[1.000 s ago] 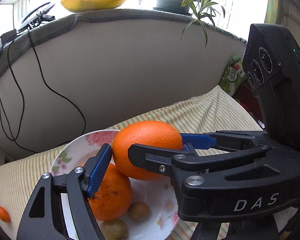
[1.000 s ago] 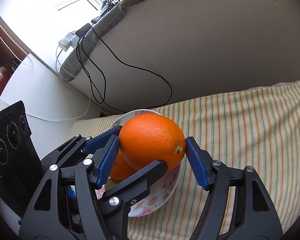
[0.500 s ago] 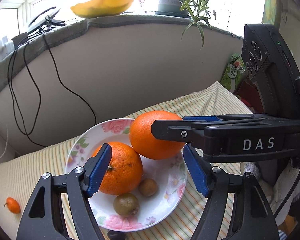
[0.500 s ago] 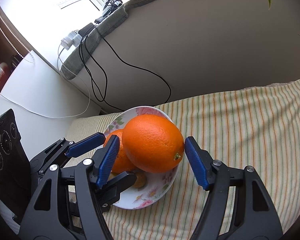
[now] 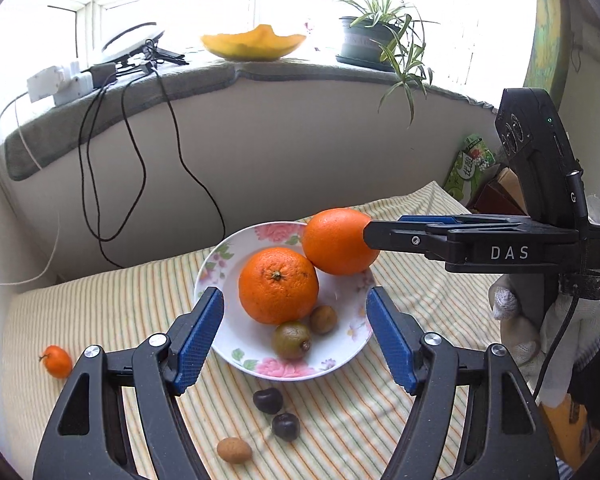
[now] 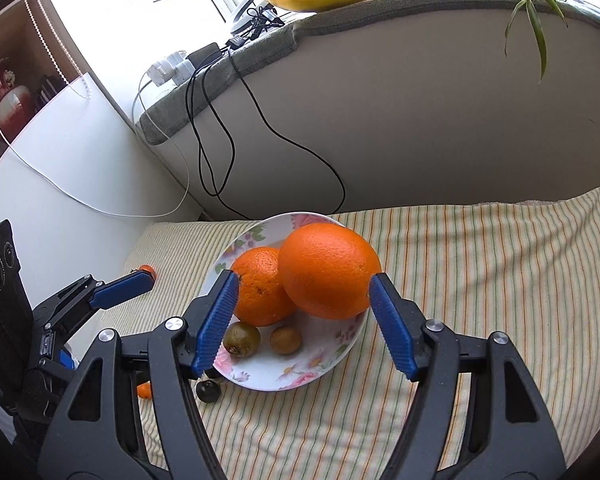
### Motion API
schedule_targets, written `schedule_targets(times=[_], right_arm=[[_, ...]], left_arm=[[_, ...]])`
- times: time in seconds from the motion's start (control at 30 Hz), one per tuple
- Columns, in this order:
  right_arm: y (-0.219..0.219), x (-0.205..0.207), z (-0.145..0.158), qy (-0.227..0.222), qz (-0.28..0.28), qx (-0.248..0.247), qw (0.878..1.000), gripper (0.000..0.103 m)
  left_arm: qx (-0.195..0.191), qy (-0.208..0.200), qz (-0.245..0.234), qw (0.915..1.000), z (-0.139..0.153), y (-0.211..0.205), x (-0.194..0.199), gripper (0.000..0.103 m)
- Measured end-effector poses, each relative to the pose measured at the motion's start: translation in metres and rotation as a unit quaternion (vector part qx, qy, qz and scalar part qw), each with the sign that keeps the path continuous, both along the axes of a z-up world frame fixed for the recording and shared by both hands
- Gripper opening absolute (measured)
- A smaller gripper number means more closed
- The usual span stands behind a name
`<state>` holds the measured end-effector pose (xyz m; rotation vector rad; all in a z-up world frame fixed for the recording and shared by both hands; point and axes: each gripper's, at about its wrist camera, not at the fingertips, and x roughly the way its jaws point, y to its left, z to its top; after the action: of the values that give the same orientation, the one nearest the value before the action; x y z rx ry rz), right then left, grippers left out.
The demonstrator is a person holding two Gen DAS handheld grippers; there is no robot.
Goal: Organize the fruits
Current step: 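Open the right tool to set the oval orange on the plate, then move the right tool toward a dark plum while the left tool approaches a tangerine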
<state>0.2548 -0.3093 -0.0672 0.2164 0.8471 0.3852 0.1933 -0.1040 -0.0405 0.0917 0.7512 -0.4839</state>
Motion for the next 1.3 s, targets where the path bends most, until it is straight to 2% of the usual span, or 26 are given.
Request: schedule_targets(times=[0.27,0.53,0.63,0.77,1.0,1.17,1.3], right_arm=[[0.028,-0.051,0.01,-0.054,0.031,-0.063,0.996,0.071],[0.049,-0.095,0.014,-0.092,0.05,-0.056,0.993,0.071],[0.062,-0.103,0.009,-0.095,0.064,-0.074,0.991,0.071],[0.074,-0.108,-0.005,-0.079,0.081,-0.086,0.99,0.072],[0.094,-0.11,-0.033,-0.052,0.115,-0.112,0.986,0.071],[0.108,-0.105,-0.049,-0.027,0.134,-0.125,0.983,0.056],[0.114,-0.099,-0.06,-0.007,0.141,-0.134,0.981,0.05]], left_arm=[[-0.027,-0.013,0.052,0.9982,0.006,0.053,-0.04,0.074],[-0.04,-0.015,0.111,0.9929,-0.013,0.12,-0.092,0.074],[-0.031,-0.01,0.136,0.9902,-0.025,0.141,-0.109,0.066],[-0.039,0.009,0.161,0.9862,-0.043,0.166,-0.128,0.057],[-0.037,0.03,0.187,0.9811,-0.069,0.187,-0.147,0.055],[-0.038,0.051,0.178,0.9819,-0.083,0.186,-0.14,0.056],[-0.044,0.065,0.176,0.9813,-0.093,0.187,-0.137,0.055]])
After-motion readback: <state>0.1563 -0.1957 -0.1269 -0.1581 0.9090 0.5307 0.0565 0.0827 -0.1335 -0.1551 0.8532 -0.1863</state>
